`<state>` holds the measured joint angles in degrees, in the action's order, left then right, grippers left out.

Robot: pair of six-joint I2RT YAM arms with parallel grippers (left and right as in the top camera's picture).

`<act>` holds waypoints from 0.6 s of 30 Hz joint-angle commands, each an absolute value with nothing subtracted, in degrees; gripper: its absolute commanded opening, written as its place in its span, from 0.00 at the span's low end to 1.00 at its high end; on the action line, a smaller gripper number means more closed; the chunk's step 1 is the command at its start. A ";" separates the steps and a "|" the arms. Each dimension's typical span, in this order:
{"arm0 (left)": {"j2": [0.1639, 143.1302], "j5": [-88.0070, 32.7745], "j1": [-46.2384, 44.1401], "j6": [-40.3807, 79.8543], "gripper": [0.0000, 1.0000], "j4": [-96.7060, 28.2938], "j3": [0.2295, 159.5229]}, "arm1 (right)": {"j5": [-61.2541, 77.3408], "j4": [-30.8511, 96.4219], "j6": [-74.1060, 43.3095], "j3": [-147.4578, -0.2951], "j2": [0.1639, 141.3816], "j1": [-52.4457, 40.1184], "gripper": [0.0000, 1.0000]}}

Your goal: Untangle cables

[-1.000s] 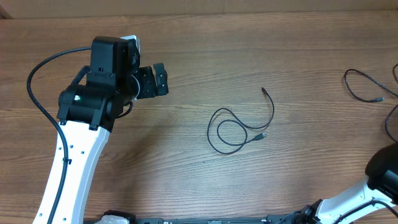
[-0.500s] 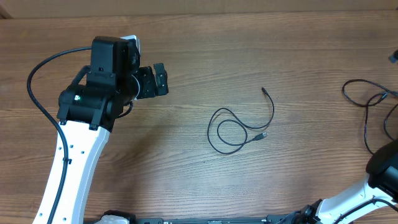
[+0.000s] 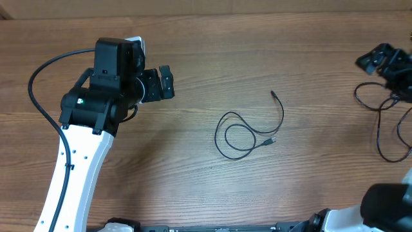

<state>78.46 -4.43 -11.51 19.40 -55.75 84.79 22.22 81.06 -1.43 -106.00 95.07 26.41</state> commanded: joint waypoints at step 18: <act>78.63 -4.03 -11.27 19.92 1.00 -55.70 85.93 | 14.90 85.45 -6.39 -104.71 93.43 -17.30 1.00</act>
<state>78.46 -4.40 -11.51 19.42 -55.77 84.79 20.53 86.80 -1.02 -105.95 94.43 -13.02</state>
